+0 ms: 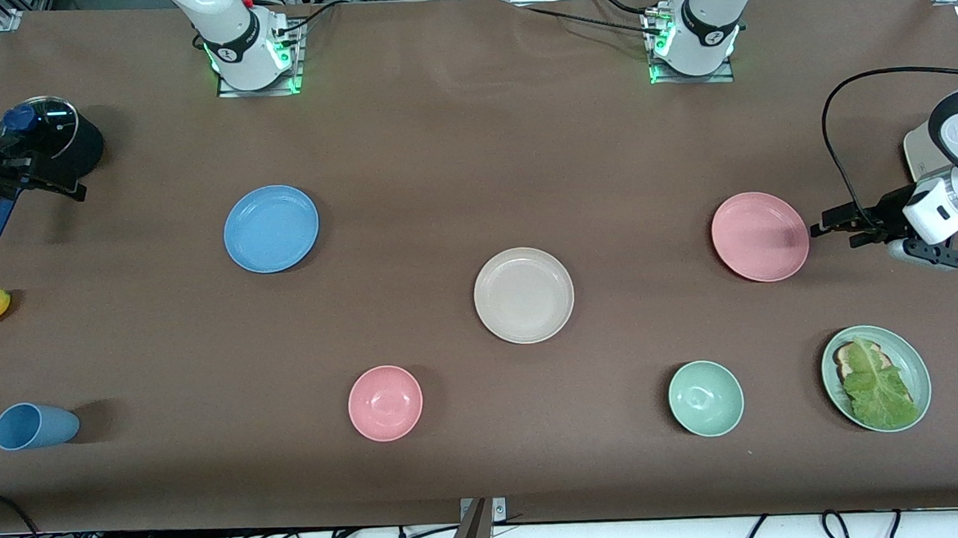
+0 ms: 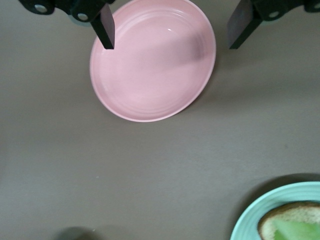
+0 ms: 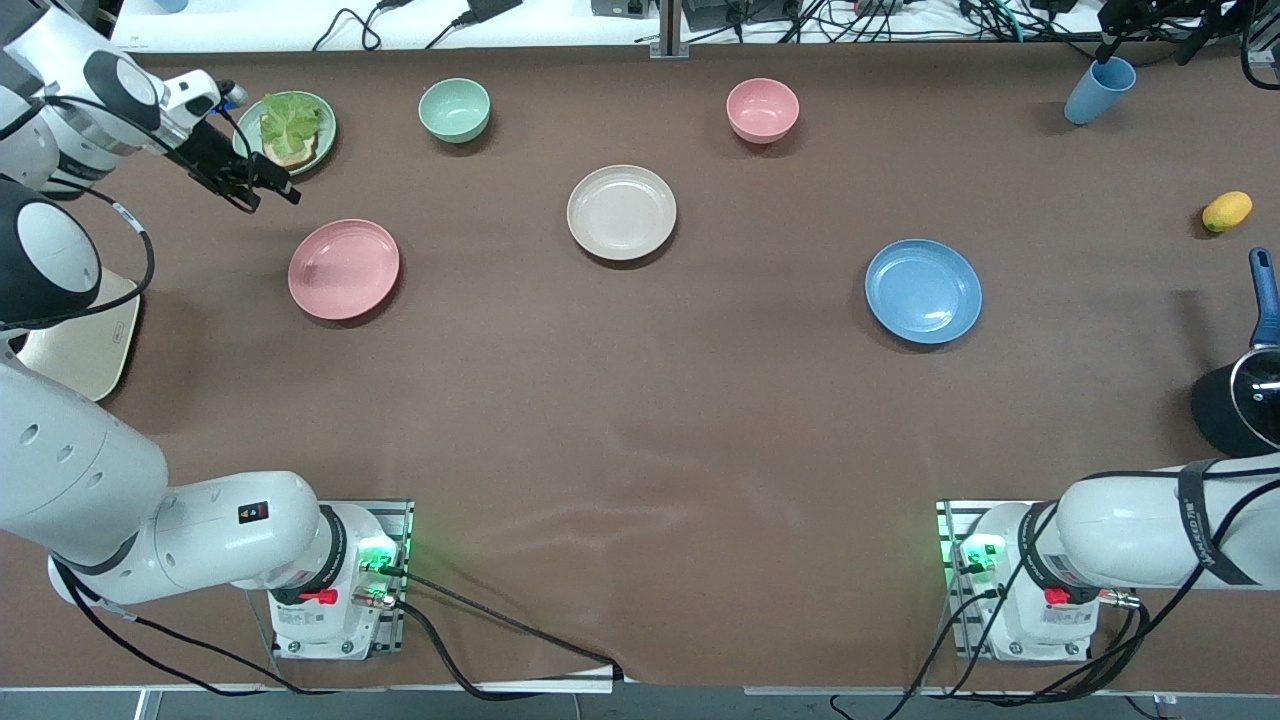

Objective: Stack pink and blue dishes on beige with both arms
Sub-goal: 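Lower the left gripper to the pink plate rim and grasp it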

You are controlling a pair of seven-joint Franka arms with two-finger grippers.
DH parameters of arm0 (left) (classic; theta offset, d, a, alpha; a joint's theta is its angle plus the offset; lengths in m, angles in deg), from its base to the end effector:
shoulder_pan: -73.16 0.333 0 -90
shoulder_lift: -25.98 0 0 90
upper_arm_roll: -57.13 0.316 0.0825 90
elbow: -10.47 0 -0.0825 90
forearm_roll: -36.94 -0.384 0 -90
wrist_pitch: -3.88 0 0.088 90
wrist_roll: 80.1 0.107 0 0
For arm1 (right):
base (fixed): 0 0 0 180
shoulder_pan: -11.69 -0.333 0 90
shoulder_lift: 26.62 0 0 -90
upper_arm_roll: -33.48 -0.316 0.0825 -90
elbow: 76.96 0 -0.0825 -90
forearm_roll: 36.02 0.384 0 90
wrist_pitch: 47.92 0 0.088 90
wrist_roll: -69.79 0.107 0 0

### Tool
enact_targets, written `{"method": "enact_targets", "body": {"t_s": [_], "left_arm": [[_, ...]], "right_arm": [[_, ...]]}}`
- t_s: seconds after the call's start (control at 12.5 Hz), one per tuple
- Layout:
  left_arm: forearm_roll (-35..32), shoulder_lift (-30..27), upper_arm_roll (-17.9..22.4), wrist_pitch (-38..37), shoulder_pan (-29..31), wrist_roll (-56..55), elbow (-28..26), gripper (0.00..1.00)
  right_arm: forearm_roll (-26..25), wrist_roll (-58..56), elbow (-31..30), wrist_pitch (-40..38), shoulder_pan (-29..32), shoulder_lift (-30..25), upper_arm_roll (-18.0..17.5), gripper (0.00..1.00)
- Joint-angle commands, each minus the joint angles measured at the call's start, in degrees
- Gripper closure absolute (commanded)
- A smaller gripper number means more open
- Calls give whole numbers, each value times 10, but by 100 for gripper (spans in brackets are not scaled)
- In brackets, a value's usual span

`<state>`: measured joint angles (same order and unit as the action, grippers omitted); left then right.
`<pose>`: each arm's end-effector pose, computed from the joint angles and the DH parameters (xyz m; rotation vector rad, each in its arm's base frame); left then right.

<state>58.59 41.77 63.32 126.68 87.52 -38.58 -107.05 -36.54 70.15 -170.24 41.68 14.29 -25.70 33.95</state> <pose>0.5400 0.1846 0.2926 2.8148 -0.1868 -0.0183 0.5549 -0.0307 0.5881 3.1304 -0.0933 -0.1261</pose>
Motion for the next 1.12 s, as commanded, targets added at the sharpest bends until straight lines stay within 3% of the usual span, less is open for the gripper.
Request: {"method": "enact_targets", "body": {"t_s": [0.0,1.04], "left_arm": [[34,7,-1,22,29,37,-23,1],[134,94,-5,107,34,109,-35,2]], "right_arm": [[2,7,8,-10,4,-2,-5,0],[2,8,8,-10,4,-2,-5,0]]}}
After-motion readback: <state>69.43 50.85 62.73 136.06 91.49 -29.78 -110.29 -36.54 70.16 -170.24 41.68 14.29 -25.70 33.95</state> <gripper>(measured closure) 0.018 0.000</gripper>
